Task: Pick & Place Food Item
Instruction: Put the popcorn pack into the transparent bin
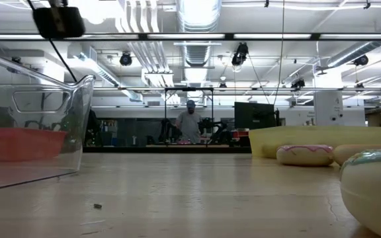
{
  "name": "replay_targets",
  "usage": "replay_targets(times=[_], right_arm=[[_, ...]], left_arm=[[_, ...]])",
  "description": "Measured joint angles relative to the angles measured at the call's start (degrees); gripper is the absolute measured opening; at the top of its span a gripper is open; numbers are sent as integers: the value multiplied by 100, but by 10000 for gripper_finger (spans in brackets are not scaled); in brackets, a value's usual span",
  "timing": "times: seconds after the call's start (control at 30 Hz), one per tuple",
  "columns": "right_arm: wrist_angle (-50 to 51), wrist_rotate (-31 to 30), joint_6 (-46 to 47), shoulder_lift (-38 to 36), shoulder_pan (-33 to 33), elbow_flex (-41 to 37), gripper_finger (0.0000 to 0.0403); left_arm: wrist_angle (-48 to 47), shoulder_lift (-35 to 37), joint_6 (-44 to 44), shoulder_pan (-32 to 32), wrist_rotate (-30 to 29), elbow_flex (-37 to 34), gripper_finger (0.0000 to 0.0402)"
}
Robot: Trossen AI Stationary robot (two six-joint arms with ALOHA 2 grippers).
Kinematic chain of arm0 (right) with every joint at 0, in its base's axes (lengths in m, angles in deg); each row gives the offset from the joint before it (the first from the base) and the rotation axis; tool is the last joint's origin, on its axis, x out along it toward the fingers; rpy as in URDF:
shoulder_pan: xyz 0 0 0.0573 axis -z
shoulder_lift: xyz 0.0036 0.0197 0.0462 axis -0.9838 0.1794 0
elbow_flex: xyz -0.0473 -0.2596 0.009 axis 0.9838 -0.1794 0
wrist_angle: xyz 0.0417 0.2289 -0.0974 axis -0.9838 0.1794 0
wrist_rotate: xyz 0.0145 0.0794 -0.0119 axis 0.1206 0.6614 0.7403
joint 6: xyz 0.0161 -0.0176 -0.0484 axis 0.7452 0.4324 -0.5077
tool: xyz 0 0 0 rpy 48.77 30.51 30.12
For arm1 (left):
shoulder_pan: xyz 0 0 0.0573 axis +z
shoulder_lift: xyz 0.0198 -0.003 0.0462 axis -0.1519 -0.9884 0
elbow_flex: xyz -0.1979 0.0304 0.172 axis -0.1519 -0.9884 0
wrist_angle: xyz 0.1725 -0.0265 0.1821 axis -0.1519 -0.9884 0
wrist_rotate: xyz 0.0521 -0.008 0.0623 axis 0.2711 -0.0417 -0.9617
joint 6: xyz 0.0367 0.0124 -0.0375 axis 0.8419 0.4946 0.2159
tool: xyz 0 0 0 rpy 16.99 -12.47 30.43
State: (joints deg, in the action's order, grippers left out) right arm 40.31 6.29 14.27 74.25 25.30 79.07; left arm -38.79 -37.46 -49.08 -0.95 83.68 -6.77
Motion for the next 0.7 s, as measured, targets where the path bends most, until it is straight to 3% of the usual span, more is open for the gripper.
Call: replay_targets(times=[0.13, 0.4, 0.7], right_arm=[[0, -2, 1, 0, 0, 0, 178], [-2, -57, 1, 95, 0, 0, 178], [-3, -111, 1, 334, 0, 0, 178]], left_arm=[[-260, 2, 273, -149, 64, 0, 27], [-265, -38, 264, -181, -833, 0, 27], [-410, -39, 718, -359, -1391, -125, 27]])
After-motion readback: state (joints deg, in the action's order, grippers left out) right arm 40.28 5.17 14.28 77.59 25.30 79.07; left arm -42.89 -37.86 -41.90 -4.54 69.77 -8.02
